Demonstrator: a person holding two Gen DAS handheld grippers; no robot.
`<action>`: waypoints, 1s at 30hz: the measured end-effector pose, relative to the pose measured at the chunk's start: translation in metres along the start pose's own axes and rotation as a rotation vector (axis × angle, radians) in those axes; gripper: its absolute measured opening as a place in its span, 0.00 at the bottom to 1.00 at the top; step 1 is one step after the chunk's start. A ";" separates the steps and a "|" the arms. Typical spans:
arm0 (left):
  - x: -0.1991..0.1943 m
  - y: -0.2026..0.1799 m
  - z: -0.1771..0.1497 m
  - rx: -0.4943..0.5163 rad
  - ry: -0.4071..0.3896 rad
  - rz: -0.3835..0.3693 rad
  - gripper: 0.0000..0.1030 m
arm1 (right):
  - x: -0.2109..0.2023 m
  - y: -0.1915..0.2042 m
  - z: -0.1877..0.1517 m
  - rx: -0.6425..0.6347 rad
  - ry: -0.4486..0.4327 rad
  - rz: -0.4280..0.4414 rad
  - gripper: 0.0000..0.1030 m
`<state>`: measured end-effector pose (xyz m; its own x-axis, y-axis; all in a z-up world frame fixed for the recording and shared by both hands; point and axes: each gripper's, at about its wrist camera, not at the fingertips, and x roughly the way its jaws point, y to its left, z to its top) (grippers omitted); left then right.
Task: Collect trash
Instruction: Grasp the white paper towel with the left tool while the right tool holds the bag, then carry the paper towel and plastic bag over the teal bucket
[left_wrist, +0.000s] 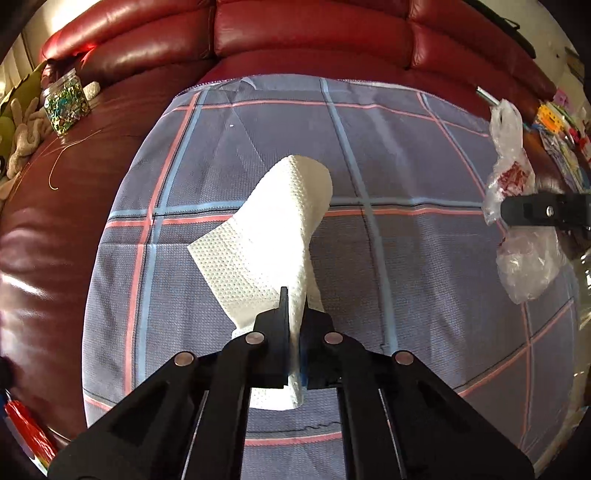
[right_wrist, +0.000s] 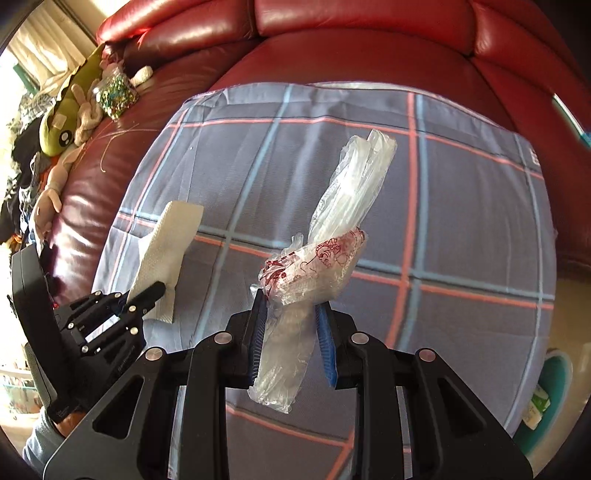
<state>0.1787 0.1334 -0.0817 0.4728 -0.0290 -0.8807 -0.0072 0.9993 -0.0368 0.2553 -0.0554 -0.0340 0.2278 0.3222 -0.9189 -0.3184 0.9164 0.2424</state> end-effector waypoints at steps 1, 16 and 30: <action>-0.008 -0.005 0.000 -0.004 -0.013 -0.016 0.03 | -0.007 -0.006 -0.005 0.004 -0.010 0.003 0.26; -0.091 -0.193 -0.001 0.195 -0.080 -0.277 0.04 | -0.131 -0.159 -0.112 0.187 -0.160 -0.049 0.26; -0.060 -0.392 -0.037 0.448 0.067 -0.418 0.04 | -0.178 -0.325 -0.241 0.459 -0.185 -0.160 0.26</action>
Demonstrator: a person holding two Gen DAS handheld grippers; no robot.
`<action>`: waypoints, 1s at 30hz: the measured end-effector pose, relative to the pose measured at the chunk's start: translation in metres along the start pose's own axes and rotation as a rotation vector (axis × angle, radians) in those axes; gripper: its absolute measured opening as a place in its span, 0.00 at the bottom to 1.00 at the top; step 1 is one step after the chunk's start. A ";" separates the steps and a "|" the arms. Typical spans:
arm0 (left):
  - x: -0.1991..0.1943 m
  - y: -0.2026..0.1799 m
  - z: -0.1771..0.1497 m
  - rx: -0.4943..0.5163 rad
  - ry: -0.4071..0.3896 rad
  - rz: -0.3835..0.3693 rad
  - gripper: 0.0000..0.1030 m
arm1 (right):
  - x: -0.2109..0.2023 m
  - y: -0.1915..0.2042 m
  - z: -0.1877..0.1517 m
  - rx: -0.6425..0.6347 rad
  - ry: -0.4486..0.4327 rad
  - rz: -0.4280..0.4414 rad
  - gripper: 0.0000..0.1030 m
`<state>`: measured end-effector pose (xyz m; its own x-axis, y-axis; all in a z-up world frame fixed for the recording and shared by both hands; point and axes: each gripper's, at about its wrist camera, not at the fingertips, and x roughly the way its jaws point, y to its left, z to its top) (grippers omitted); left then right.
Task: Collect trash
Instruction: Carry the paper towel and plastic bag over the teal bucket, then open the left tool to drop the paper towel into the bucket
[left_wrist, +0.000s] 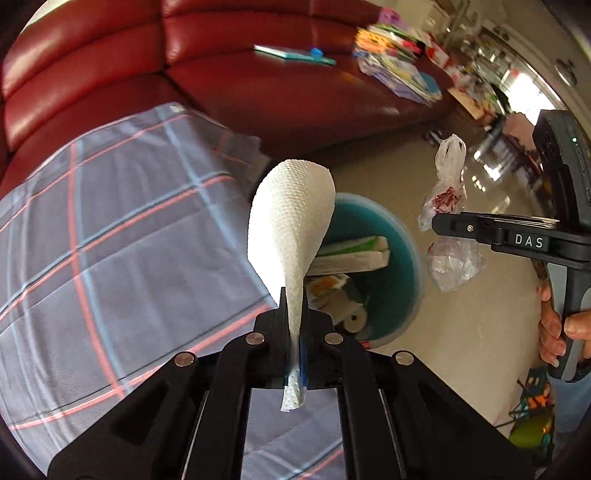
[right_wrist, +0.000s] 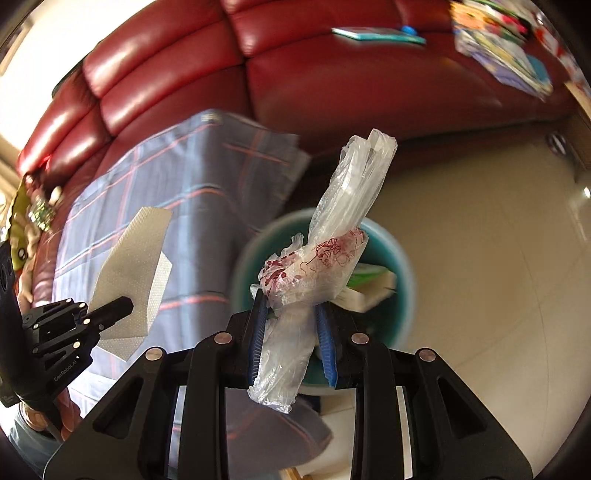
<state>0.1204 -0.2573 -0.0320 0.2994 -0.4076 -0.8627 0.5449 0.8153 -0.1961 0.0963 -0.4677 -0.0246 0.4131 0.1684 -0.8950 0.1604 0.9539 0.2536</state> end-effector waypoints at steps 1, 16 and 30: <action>0.006 -0.006 0.002 0.011 0.010 -0.006 0.04 | 0.002 -0.008 -0.002 0.011 0.004 -0.004 0.26; 0.119 -0.050 0.029 0.066 0.158 -0.056 0.07 | 0.048 -0.057 -0.009 0.079 0.077 -0.003 0.26; 0.102 -0.043 0.021 0.057 0.096 -0.026 0.85 | 0.052 -0.051 -0.003 0.062 0.091 0.000 0.26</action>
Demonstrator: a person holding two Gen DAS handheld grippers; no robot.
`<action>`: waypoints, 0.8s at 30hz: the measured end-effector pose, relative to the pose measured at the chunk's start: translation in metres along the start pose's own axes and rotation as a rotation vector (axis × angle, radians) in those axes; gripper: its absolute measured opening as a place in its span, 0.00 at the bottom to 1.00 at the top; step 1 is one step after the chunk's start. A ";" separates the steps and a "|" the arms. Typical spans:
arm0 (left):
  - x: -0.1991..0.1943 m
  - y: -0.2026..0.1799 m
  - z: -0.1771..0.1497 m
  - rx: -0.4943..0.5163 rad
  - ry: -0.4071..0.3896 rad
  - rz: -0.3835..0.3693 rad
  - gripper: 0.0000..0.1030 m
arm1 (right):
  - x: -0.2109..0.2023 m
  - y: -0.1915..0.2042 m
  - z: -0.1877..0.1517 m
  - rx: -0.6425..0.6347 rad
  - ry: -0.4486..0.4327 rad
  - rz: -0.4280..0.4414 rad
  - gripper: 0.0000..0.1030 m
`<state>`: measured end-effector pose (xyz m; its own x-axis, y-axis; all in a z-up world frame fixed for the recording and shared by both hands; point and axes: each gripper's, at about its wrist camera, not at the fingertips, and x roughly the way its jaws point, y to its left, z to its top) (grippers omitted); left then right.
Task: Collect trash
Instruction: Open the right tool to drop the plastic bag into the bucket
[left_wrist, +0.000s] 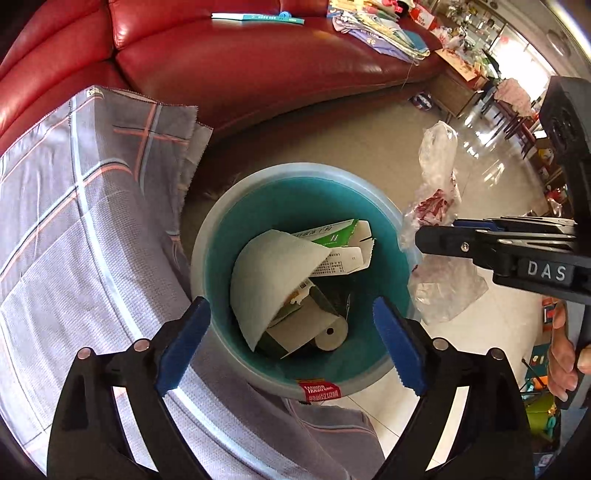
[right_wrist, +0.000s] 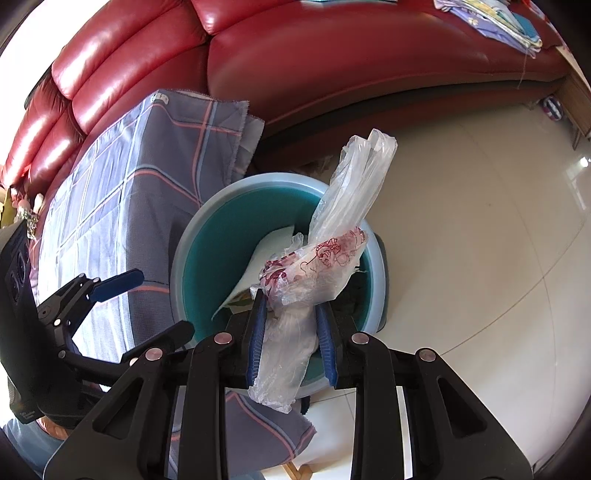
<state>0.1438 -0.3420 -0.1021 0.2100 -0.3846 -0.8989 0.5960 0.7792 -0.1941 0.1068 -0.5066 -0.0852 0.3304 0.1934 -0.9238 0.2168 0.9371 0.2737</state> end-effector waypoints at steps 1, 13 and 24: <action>-0.002 0.001 -0.001 -0.002 0.001 -0.003 0.86 | -0.001 0.001 0.000 -0.001 0.000 0.000 0.26; -0.041 0.010 -0.025 -0.029 -0.065 0.038 0.89 | -0.004 0.018 0.000 -0.036 0.001 0.012 0.29; -0.071 0.048 -0.047 -0.122 -0.136 0.154 0.90 | 0.015 0.030 0.001 -0.041 0.034 0.033 0.76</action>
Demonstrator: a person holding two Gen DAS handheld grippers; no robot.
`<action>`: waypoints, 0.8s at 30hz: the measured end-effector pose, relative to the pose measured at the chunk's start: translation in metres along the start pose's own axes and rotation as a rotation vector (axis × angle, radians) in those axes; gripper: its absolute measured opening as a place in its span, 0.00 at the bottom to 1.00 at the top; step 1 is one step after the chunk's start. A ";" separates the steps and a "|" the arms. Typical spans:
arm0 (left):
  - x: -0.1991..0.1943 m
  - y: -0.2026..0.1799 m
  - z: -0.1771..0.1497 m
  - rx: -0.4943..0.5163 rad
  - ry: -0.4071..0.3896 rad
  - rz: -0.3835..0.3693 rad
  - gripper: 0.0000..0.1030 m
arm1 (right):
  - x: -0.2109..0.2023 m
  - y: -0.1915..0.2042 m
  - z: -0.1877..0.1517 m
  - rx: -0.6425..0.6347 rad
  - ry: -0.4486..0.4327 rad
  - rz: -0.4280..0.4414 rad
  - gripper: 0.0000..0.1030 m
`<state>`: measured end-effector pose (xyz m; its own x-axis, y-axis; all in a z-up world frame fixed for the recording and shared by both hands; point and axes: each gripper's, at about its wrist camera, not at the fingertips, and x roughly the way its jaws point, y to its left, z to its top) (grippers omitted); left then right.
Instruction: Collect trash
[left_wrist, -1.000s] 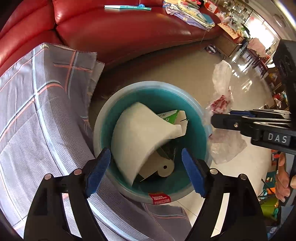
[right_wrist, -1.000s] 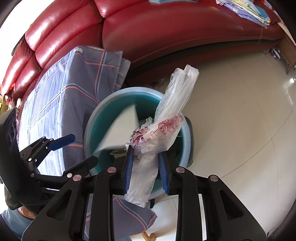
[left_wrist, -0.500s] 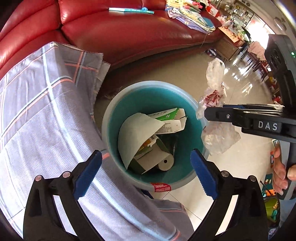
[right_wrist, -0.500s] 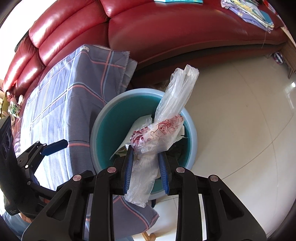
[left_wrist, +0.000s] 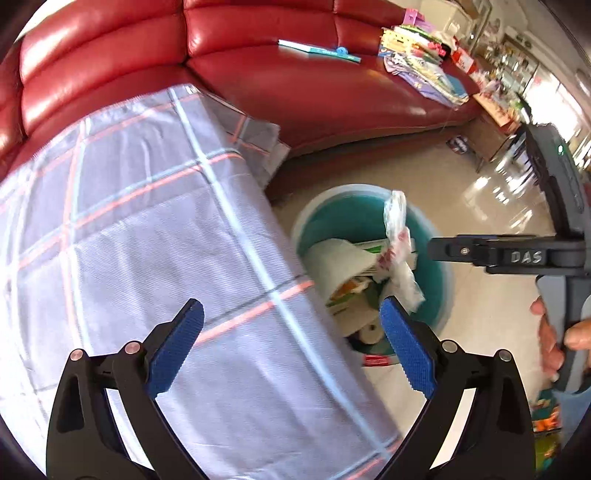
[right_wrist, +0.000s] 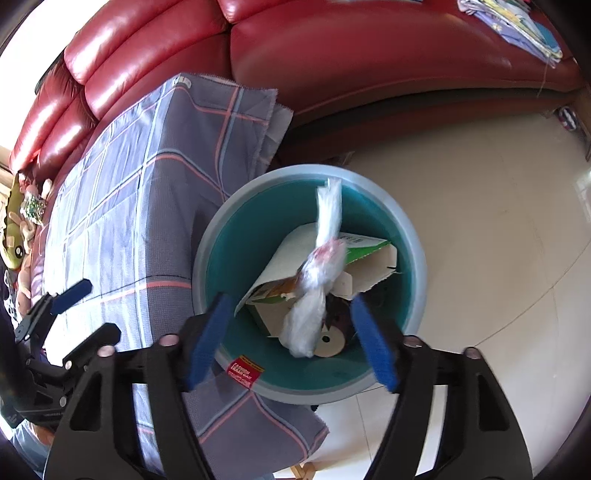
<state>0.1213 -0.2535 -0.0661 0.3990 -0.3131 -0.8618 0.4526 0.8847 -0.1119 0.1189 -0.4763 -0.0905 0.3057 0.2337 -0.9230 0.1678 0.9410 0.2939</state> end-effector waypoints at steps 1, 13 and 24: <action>-0.002 -0.001 -0.001 0.010 -0.010 0.016 0.90 | 0.000 0.000 0.000 0.004 0.002 0.003 0.82; -0.020 -0.022 -0.011 0.099 -0.011 0.025 0.90 | -0.015 0.004 -0.013 0.022 0.000 0.019 0.96; -0.059 -0.022 -0.016 0.084 -0.061 0.022 0.94 | -0.063 0.036 -0.043 -0.107 -0.065 -0.111 0.96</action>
<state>0.0748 -0.2494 -0.0212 0.4562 -0.3162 -0.8318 0.5070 0.8606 -0.0491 0.0656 -0.4464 -0.0321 0.3519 0.1140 -0.9291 0.1040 0.9816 0.1599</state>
